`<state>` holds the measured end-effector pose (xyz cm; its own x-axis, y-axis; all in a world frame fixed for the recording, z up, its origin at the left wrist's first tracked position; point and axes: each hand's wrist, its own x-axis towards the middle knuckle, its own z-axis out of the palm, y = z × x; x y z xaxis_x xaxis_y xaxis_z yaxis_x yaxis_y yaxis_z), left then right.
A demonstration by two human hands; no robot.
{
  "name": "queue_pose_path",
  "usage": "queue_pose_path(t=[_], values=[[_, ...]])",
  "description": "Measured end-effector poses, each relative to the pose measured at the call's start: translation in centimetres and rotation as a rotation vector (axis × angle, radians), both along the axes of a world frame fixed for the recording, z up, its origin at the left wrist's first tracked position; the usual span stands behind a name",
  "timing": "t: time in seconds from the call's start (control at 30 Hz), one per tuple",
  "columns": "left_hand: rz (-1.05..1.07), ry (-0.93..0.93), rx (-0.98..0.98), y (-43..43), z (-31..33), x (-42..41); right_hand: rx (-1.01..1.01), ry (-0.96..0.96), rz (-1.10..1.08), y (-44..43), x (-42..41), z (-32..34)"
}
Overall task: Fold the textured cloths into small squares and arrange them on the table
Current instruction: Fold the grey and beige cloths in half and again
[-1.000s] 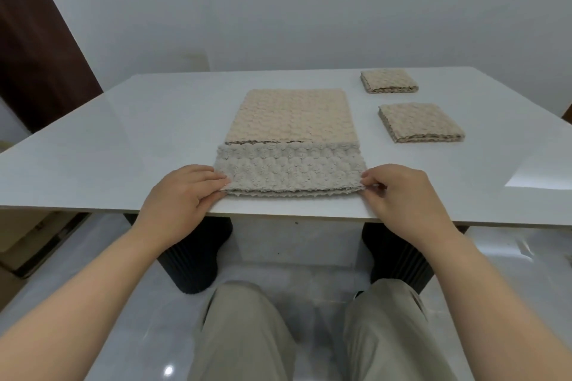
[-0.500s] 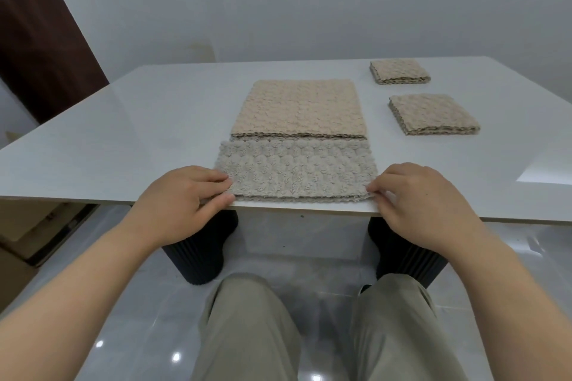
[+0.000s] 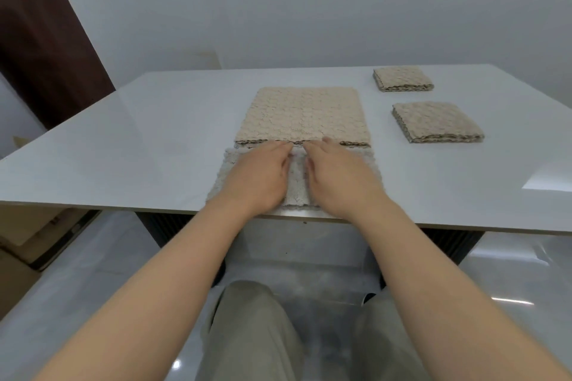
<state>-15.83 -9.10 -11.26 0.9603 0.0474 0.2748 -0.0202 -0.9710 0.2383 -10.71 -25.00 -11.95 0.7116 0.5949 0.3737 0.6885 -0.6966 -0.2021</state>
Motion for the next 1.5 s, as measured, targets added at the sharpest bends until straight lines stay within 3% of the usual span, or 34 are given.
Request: queue_pose_path(t=[0.13,0.57,1.5], values=[[0.022,0.048,-0.033,-0.6,-1.5,1.1,-0.055,0.108,-0.006,1.3,0.6,-0.9],[0.049,0.234,0.094,0.3,-2.3,1.1,-0.207,0.192,-0.091,1.3,1.3,-2.3],[0.361,0.295,0.0,4.0,-2.6,0.1,-0.139,0.342,-0.379,-2.4,1.6,-2.1]])
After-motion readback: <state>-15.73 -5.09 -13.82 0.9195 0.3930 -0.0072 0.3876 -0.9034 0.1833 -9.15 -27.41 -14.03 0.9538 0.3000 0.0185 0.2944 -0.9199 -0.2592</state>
